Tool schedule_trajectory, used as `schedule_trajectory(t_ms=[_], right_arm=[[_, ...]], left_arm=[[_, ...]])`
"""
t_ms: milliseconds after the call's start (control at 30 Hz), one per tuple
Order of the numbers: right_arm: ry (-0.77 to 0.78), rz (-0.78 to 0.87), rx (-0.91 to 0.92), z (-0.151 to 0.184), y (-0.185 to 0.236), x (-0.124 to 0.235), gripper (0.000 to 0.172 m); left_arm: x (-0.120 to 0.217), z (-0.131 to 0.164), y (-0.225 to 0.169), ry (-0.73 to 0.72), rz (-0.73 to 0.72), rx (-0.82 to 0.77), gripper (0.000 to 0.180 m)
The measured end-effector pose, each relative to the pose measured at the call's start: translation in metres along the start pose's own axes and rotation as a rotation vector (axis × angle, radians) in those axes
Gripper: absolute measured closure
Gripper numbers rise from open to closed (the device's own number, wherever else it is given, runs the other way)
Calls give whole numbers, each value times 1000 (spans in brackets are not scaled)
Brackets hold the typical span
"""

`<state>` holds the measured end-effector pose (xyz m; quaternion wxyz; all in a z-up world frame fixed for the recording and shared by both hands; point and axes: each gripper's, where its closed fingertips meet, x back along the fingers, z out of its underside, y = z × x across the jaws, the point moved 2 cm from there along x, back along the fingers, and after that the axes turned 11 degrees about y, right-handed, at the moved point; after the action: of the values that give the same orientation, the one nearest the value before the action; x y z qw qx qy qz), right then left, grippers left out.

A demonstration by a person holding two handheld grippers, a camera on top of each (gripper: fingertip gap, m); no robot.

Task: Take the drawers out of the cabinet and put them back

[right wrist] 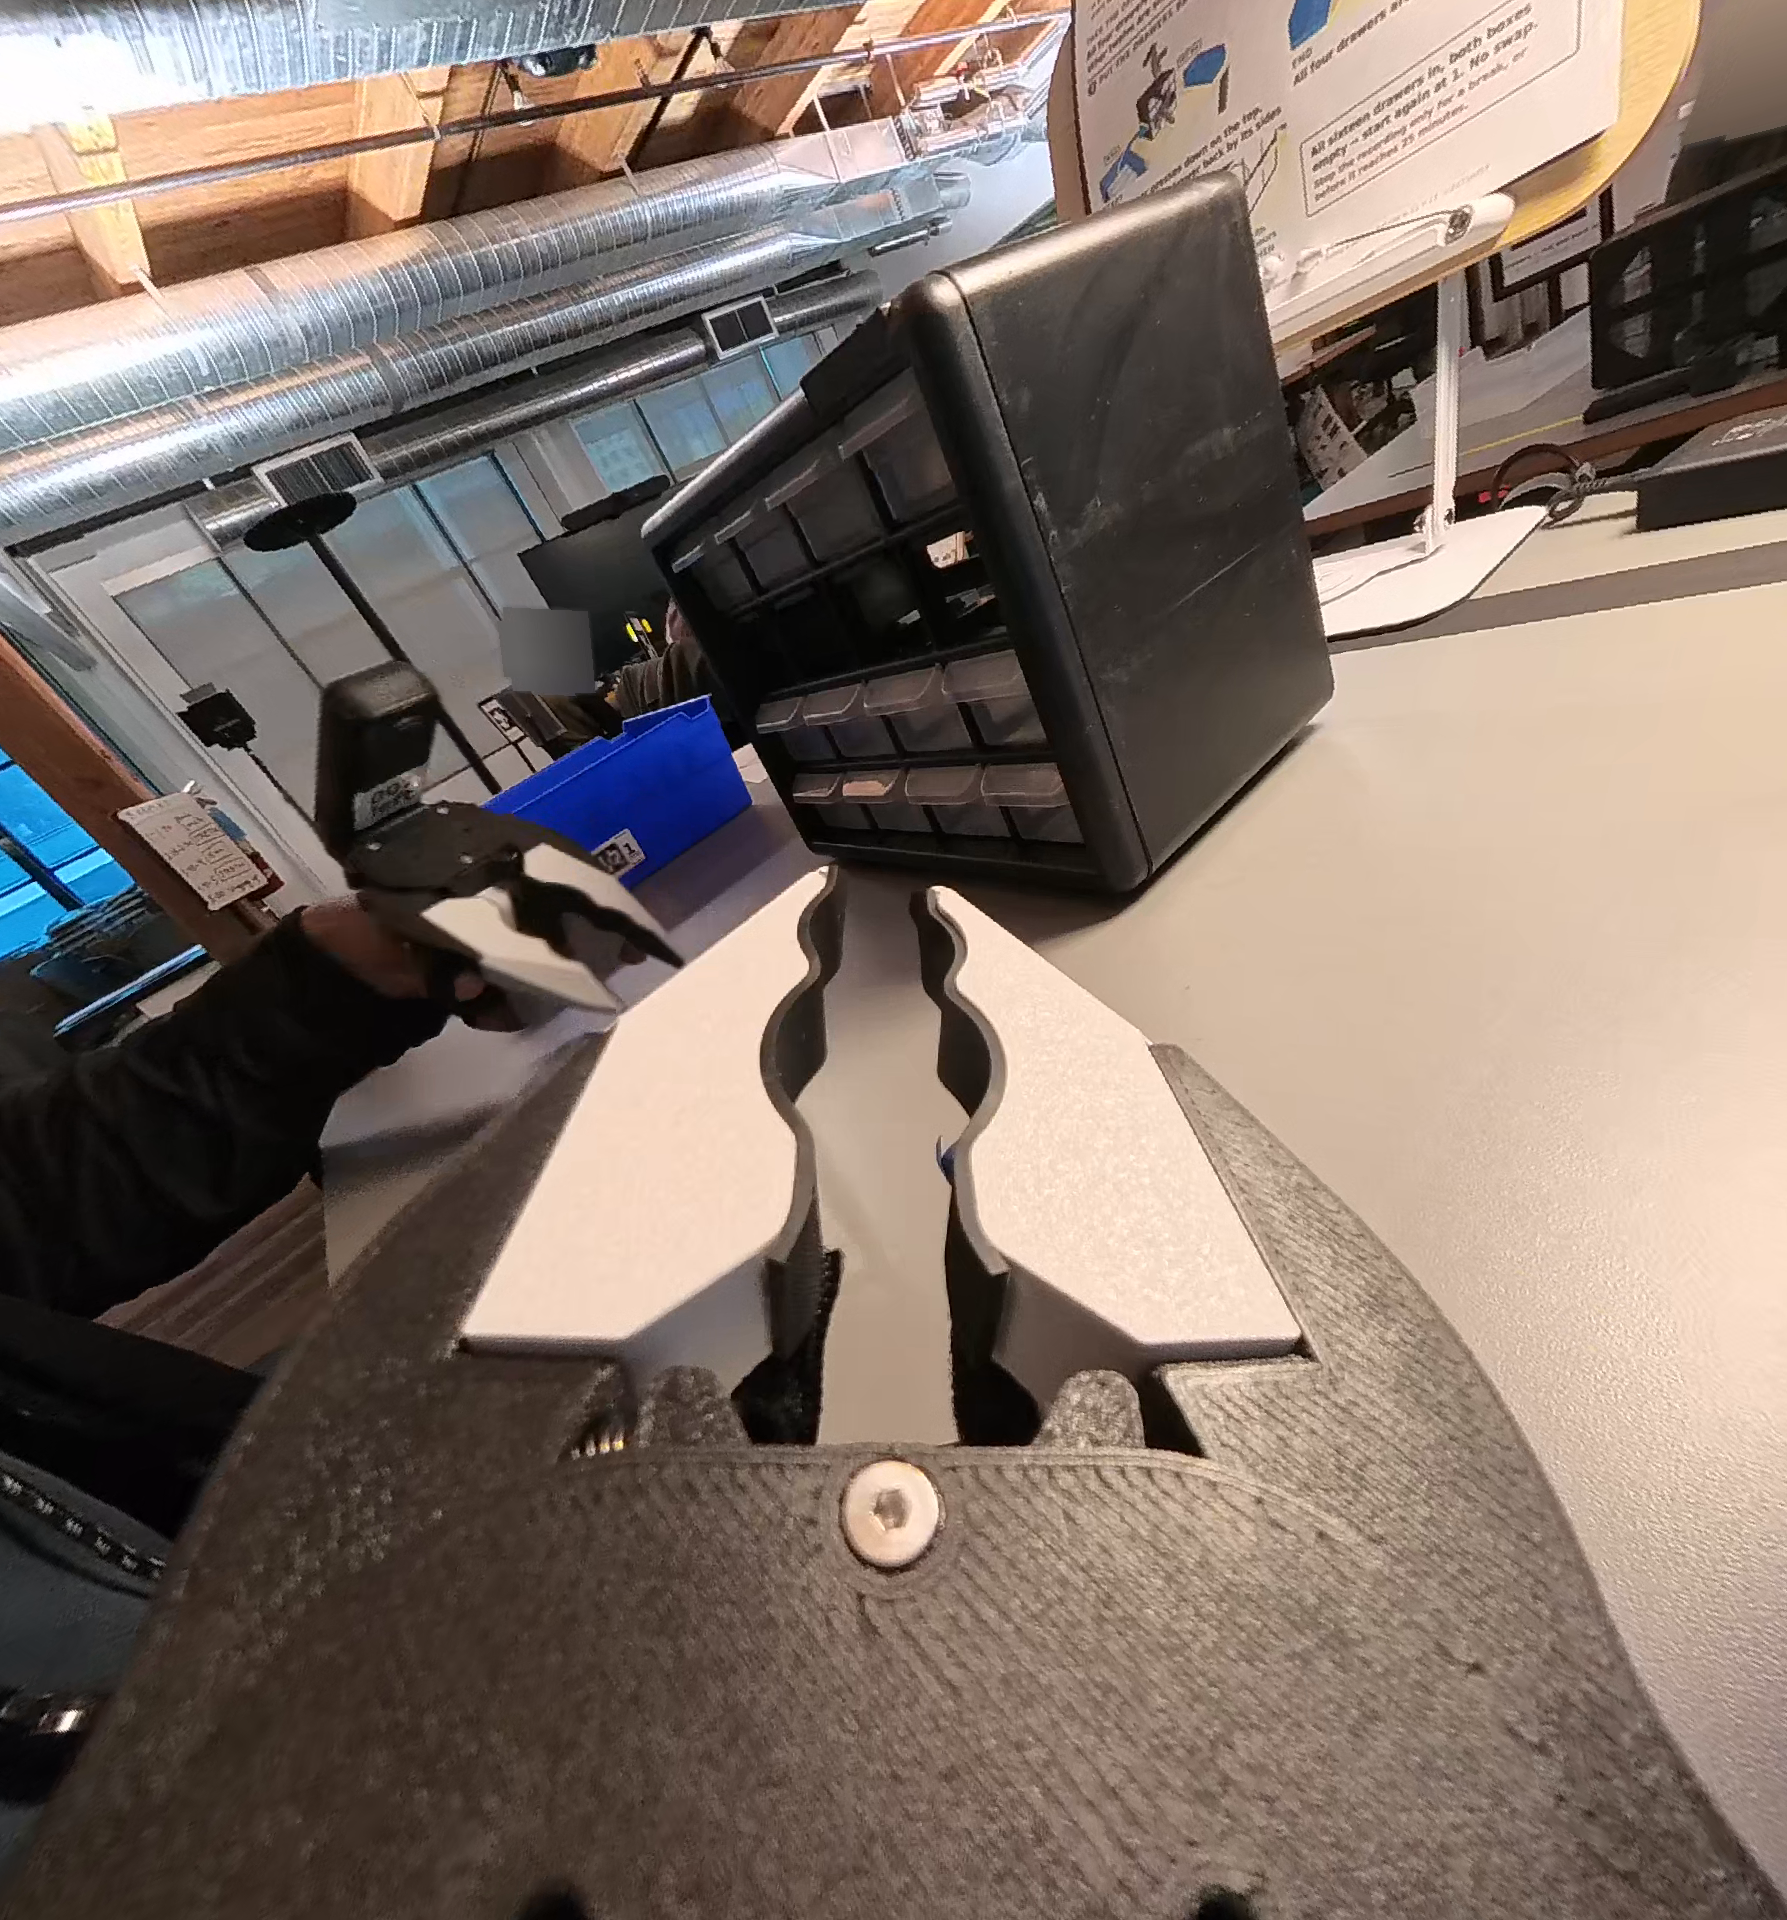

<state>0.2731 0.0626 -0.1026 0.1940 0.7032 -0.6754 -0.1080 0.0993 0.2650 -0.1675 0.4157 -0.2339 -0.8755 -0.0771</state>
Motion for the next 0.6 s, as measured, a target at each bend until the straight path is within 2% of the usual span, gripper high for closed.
schedule_trajectory(t_ms=[167,200,267,433,600], right_arm=[[-5,-13,-15,-1,-1,1,157],[-7,-15,-16,-1,0,1,157],[-7,-16,-21,-1,-1,1,157],[5,-31,-49,0,-3,0,157],[95,-24,-29,6,-4,-13,156]], left_arm=[[7,-15,-40,-172,131,-328,125],[8,-17,-46,-208,154,-375,113],[7,-20,-51,-232,145,-490,110],[-9,-21,-57,-148,88,-748,109],[-26,-20,-63,-51,130,-902,121]])
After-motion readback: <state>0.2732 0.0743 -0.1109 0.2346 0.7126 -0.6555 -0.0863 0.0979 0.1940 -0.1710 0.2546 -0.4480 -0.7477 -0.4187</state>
